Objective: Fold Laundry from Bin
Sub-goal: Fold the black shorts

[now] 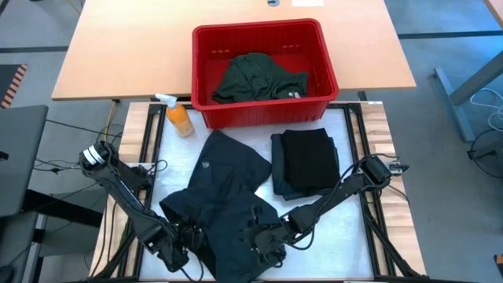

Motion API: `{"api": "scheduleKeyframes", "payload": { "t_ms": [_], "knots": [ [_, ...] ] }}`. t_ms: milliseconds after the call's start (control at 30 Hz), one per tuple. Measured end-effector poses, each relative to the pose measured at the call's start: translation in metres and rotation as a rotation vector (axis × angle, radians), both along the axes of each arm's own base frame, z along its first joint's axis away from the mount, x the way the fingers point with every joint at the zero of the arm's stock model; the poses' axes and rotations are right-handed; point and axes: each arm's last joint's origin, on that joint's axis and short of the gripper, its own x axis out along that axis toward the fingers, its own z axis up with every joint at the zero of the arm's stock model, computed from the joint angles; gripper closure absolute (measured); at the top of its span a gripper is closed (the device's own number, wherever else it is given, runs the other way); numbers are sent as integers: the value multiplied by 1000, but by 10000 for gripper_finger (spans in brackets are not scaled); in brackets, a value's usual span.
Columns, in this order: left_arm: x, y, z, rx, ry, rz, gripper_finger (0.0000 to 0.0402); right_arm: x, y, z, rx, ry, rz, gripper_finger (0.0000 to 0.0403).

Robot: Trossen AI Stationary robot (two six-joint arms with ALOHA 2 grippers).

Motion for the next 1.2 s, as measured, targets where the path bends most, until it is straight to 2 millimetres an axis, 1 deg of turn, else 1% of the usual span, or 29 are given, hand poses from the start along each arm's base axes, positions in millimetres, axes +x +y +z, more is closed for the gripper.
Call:
{"api": "scheduleKeyframes", "payload": {
  "t_ms": [67,167,267,333,467,567,600,700,833,967,1067,1200],
  "knots": [
    [-1,-8,7,-63,17,-19,401,-2,4,0,0,0,10,265],
    [-6,-24,16,-167,-6,-58,401,-6,10,0,1,0,27,265],
    [-13,-38,15,-250,-30,-62,401,-9,15,0,1,1,39,265],
    [-16,-48,4,-289,-36,-44,401,-10,16,1,1,1,42,265],
    [-18,-71,-30,-322,-19,-24,401,-9,14,1,2,-1,37,265],
    [-20,-82,-58,-323,39,12,401,-5,10,2,-14,-13,38,265],
    [-21,-84,-64,-315,48,27,401,-3,7,2,-23,-20,40,265],
    [-23,-88,-70,-317,46,57,401,8,-9,5,-30,-46,28,265],
    [-26,-88,-70,-310,42,70,401,29,-44,8,86,-46,78,265],
    [-29,-84,-71,-282,69,84,401,40,-75,8,106,-38,89,265],
    [-31,-80,-72,-260,100,118,401,43,-82,8,82,-52,125,265],
    [-37,-76,-73,-213,131,139,401,43,-83,7,4,-49,164,264]
  ]
}}
